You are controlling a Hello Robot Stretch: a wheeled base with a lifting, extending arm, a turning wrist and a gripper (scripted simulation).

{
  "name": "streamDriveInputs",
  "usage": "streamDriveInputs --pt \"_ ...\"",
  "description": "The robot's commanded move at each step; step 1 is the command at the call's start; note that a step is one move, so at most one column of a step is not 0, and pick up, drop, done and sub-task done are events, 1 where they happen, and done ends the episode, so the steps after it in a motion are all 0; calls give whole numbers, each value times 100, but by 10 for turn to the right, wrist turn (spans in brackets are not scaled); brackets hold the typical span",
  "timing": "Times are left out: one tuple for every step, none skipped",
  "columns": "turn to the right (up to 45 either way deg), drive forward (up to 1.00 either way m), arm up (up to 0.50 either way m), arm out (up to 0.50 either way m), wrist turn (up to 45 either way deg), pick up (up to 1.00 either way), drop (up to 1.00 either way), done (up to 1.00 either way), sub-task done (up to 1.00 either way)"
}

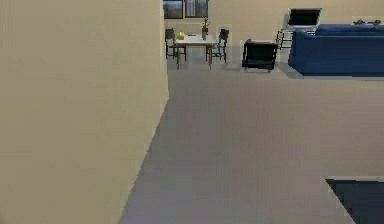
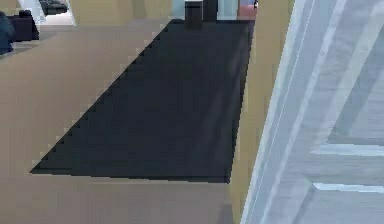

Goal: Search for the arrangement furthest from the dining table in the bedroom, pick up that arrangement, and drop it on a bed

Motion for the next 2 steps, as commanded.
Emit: streamDriveInputs --pt "450 0 0 0 0 0 0 0 0" --pt "0 45 0 0 0 0 0 0 0"
